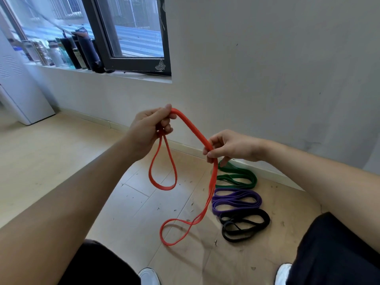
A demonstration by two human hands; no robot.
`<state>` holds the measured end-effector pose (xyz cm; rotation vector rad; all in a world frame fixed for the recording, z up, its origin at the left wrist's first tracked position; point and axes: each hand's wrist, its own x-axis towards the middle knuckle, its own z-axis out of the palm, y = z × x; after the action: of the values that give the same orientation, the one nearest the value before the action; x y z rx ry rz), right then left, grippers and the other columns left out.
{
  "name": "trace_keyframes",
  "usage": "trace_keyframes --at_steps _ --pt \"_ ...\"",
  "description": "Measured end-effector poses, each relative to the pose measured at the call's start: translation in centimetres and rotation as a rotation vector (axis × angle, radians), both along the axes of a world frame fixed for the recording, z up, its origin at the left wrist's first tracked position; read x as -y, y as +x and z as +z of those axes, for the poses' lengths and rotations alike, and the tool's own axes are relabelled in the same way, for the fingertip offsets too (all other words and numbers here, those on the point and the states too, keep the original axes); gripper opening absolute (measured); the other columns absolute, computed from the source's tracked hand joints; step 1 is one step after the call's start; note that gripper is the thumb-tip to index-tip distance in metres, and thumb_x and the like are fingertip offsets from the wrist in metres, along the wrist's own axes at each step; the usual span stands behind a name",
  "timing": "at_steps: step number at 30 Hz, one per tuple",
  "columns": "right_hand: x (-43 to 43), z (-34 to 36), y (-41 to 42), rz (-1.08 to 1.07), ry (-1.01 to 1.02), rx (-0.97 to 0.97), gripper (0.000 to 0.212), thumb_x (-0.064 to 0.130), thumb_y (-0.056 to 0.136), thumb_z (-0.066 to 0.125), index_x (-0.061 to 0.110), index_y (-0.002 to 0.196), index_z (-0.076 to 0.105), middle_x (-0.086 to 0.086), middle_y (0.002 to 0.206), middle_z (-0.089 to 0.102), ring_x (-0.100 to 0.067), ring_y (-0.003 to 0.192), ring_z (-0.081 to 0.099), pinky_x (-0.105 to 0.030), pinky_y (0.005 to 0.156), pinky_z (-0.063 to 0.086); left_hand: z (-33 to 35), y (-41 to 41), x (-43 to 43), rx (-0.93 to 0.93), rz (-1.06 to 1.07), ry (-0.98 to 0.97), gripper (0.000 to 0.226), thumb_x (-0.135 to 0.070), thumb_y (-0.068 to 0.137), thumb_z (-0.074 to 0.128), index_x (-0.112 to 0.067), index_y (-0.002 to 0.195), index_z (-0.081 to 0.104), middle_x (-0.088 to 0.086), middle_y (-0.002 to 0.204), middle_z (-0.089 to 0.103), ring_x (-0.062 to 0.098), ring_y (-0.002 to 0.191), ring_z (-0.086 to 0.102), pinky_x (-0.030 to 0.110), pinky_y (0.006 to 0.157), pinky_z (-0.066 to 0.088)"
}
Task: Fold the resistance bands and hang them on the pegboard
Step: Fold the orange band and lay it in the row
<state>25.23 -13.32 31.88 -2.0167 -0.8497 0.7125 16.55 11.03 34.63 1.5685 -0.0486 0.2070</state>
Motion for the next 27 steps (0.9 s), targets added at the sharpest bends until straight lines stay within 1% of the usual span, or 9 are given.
trace_keyframes --at_steps 3,6,8,10,12,16,19,22,27 --pt "0.3 1.3 -0.1 -0.03 0.133 -0.026 0.02 0.008 0.099 0.059 0.006 0.117 0.066 -0.007 0.094 0.074 -0.019 0.091 0.073 -0.029 0.075 0.058 -0.5 0.1 -1.4 -0.027 0.041 -0.015 0.028 -0.033 0.103 0.054 -0.013 0.092 0.068 -0.004 0.066 0.052 0.013 0.067 0.056 0.035 0.083 0.047" --pt "0.7 3.3 -0.5 -0.088 0.355 -0.051 0.023 0.007 0.101 0.055 0.001 0.123 0.06 -0.01 0.096 0.073 -0.022 0.091 0.071 -0.029 0.069 0.057 -1.3 0.1 -2.9 -0.061 0.076 0.011 0.026 -0.029 0.103 0.055 -0.013 0.088 0.068 -0.005 0.064 0.051 0.013 0.064 0.055 0.036 0.083 0.045" --pt "0.7 5.0 -1.1 -0.132 0.501 -0.034 0.023 0.006 0.101 0.053 0.0 0.123 0.059 -0.01 0.096 0.072 -0.022 0.09 0.07 -0.03 0.066 0.057 -1.5 0.0 -3.0 -0.074 0.044 0.055 0.026 -0.028 0.101 0.054 -0.012 0.087 0.068 -0.004 0.063 0.05 0.014 0.064 0.054 0.036 0.083 0.046" --pt "0.4 6.7 -1.8 -0.153 0.618 -0.024 0.021 0.007 0.103 0.051 0.002 0.122 0.06 -0.01 0.095 0.072 -0.023 0.088 0.069 -0.028 0.061 0.055 -1.2 -0.1 -2.3 -0.08 -0.027 0.069 0.026 -0.031 0.098 0.054 -0.012 0.085 0.066 -0.003 0.064 0.05 0.016 0.066 0.053 0.037 0.085 0.045" --pt "0.1 7.7 -2.4 -0.155 0.681 -0.015 0.019 0.008 0.103 0.051 0.005 0.12 0.06 -0.01 0.094 0.071 -0.023 0.084 0.069 -0.027 0.056 0.054 -0.6 -0.2 -1.2 -0.072 -0.099 0.049 0.028 -0.033 0.093 0.051 -0.012 0.082 0.066 0.001 0.065 0.051 0.019 0.068 0.053 0.039 0.087 0.046" --pt "-0.2 7.2 -2.7 -0.144 0.58 0.05 0.02 0.009 0.101 0.057 0.004 0.119 0.061 -0.01 0.093 0.073 -0.023 0.08 0.07 -0.026 0.055 0.054 0.2 -0.3 0.7 -0.036 -0.167 -0.051 0.039 -0.03 0.09 0.041 -0.008 0.081 0.071 0.008 0.067 0.055 0.022 0.068 0.056 0.042 0.085 0.047" --pt "0.1 6.5 -2.5 -0.143 0.493 0.068 0.02 0.009 0.1 0.059 0.002 0.118 0.062 -0.01 0.092 0.074 -0.022 0.077 0.07 -0.026 0.056 0.054 0.7 -0.2 1.3 -0.06 -0.198 -0.126 0.046 -0.035 0.088 0.037 -0.006 0.083 0.072 0.008 0.065 0.055 0.024 0.067 0.053 0.041 0.083 0.048" --pt "0.4 6.4 -2.4 -0.134 0.435 0.109 0.021 0.011 0.1 0.059 0.002 0.119 0.063 -0.011 0.094 0.075 -0.021 0.075 0.069 -0.025 0.055 0.052 0.7 -0.2 2.0 -0.094 -0.216 -0.055 0.047 -0.041 0.091 0.039 -0.006 0.088 0.071 0.005 0.062 0.052 0.023 0.065 0.053 0.041 0.083 0.046" --pt "0.6 6.2 -2.6 -0.047 0.312 0.182 0.023 0.011 0.099 0.061 0.006 0.121 0.056 -0.008 0.089 0.076 -0.02 0.071 0.069 -0.025 0.052 0.051 1.0 0.1 3.6 -0.101 -0.213 0.138 0.045 -0.053 0.098 0.053 -0.011 0.096 0.069 0.0 0.066 0.056 0.017 0.066 0.059 0.036 0.08 0.052"
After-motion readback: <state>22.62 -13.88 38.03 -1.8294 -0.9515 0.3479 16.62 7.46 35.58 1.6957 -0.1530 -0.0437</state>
